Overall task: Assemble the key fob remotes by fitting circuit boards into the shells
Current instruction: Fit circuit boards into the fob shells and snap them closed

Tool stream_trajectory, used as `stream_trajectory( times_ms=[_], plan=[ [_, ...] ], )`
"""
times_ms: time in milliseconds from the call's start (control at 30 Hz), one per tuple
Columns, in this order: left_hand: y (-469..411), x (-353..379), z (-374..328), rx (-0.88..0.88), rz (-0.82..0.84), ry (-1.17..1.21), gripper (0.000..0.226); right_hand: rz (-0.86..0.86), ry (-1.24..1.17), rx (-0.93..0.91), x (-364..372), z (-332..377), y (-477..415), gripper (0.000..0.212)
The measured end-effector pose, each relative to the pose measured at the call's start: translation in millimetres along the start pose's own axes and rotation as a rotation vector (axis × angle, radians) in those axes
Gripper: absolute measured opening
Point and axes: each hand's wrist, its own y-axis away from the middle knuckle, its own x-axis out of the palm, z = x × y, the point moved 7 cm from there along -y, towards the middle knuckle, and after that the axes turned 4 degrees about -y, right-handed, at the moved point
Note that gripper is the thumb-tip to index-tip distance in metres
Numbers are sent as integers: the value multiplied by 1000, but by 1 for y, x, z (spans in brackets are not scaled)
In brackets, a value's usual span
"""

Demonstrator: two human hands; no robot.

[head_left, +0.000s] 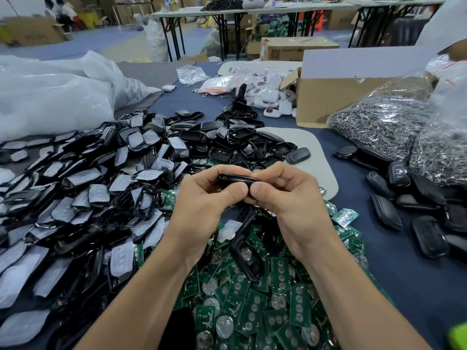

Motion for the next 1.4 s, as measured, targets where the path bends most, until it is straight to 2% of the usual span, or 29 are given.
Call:
stream_trajectory(
  times_ms=[67, 300, 567, 633, 767, 867, 1033, 1100, 1233, 1400],
  plan=[
    [1, 2, -1, 25, 13, -26, 26, 2, 9, -8, 1, 0, 0, 36],
    [5, 9, 0, 109, -22, -54, 25, -73, 152, -130, 4, 0, 2, 21],
    [3, 5, 4, 84, -58, -63, 30, -118, 198, -158, 5, -5, 3, 27],
    [2, 3, 6, 59, -63, -51, 33, -120, 156, -134, 2, -6, 2, 25],
    [1, -4, 8, 20, -121, 31, 20, -90, -59, 17, 5, -14, 0, 20],
    [1, -5, 6, 24, -131, 38, 30, -78, -162, 97, 7, -17, 0, 24],
    [0, -5, 5, -7, -29, -22, 47, -120, -157, 182, 3, -20, 1, 27],
    [-2, -5, 5, -25, -6, -24, 47, -107, -102, 181, 2, -20, 1, 27],
    [-5, -12, 10, -62, -74, -70, 40, -31, 289, 7, 0, -9, -1, 29],
    [-4, -14, 12, -87, -44, -37, 40, -11, 323, -14, -4, -7, -1, 36]
  ],
)
